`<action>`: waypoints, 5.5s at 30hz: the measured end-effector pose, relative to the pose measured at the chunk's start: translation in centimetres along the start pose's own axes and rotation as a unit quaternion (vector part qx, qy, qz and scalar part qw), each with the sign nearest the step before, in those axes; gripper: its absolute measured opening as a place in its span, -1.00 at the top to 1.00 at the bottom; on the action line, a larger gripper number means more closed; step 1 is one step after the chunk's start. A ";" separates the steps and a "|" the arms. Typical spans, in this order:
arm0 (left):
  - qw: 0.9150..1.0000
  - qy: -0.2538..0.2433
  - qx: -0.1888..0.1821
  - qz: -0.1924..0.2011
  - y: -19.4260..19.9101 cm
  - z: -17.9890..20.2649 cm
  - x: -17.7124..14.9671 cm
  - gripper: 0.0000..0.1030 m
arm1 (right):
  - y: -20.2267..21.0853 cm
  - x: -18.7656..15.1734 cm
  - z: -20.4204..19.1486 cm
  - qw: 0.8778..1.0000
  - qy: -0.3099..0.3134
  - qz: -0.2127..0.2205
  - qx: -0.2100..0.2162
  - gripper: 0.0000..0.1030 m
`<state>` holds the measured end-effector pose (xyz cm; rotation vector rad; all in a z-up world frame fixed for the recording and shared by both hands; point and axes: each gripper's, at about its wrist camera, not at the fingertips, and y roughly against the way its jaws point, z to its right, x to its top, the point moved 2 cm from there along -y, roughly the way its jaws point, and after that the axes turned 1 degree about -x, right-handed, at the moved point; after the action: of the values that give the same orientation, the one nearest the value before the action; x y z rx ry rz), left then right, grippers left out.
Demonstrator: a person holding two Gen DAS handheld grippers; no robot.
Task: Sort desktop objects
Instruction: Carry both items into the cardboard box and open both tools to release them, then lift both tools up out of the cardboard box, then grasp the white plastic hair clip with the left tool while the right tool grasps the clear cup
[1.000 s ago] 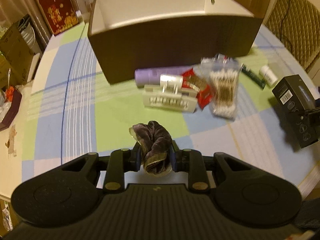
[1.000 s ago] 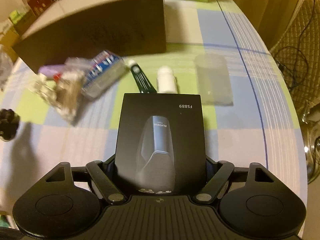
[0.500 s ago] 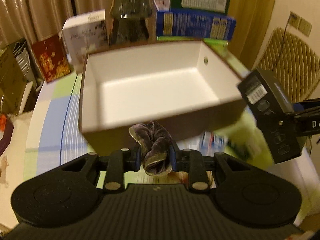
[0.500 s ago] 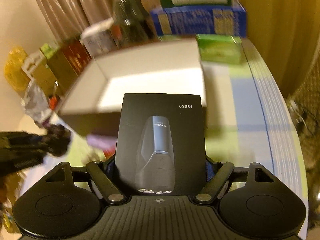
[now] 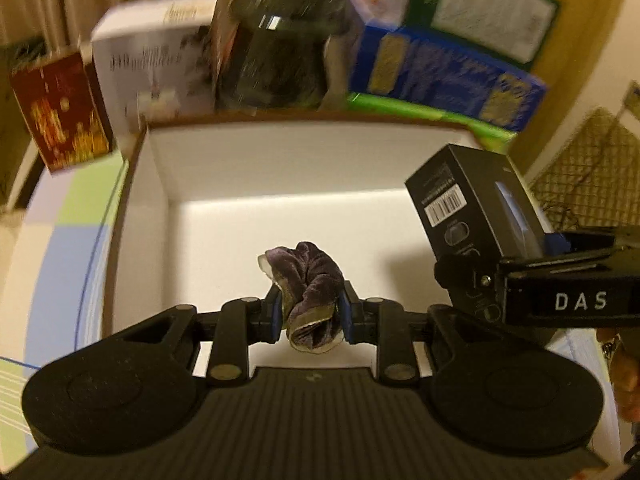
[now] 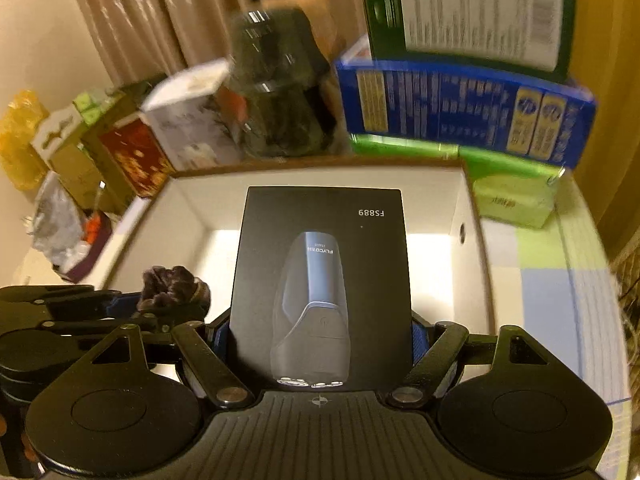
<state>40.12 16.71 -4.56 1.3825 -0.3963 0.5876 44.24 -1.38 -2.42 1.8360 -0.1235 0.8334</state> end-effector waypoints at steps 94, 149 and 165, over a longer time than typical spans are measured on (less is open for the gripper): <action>0.992 0.019 0.123 0.008 18.2 9.1 -21.2 -0.96 | 17.7 -21.5 4.5 0.995 0.088 0.053 0.014 -0.97; 0.988 0.066 0.117 -0.073 1.6 1.0 -16.5 -0.20 | 8.4 -20.6 14.2 0.987 -0.095 -0.052 -0.120 -0.96; 0.988 -0.018 0.141 -0.056 4.3 -3.1 -17.7 -0.24 | 6.8 -20.5 15.4 0.984 -0.107 -0.068 -0.122 -0.96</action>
<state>23.25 17.32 -12.03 1.6756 -0.2688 0.5422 33.22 -23.46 -12.13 1.6753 -0.2246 0.5011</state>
